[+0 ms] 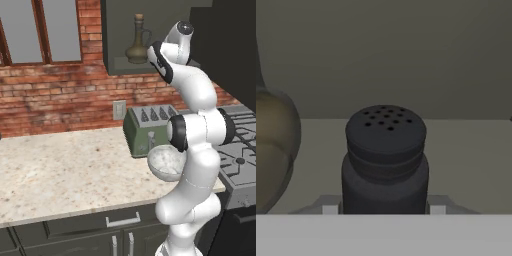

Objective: Retrieve the bottle and the shaker from the cabinet and place them next to the mixing bowl on the counter. Then add garlic from the fridge to the mixing bowl.

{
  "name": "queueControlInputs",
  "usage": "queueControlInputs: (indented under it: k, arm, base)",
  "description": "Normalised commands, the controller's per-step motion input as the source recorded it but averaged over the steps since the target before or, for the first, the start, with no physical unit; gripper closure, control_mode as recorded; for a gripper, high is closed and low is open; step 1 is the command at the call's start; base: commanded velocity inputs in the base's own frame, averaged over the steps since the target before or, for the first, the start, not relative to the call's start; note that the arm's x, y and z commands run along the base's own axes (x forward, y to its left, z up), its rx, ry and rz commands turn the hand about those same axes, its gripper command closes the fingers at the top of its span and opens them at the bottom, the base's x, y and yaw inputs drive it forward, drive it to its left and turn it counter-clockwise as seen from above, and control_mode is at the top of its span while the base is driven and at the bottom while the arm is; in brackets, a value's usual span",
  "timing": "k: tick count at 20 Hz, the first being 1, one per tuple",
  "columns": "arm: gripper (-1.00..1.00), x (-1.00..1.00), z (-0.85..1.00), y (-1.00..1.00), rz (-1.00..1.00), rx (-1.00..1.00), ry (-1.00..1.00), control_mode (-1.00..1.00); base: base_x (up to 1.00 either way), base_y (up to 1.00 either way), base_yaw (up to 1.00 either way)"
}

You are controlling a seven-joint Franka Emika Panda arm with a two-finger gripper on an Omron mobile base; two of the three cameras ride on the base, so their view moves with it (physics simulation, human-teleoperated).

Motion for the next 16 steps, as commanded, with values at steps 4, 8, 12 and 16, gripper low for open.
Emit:
queueControlInputs:
  k: [4, 8, 12, 16]
  arm:
    - [1.00, 0.00, 0.00, 0.00, 0.00, 0.00, 0.00, -1.00]
    - [1.00, -0.14, 0.00, 0.00, 0.00, 0.00, 0.00, -1.00]
    - [1.00, -0.93, 0.00, 0.00, 0.00, 0.03, 0.00, -1.00]
    - [1.00, -1.00, 0.00, 0.00, 0.00, 0.06, 0.00, -1.00]
  base:
    - [0.00, 0.00, 0.00]
    - [0.00, 0.00, 0.00]
    - [0.00, 0.00, 0.00]
    - [0.00, 0.00, 0.00]
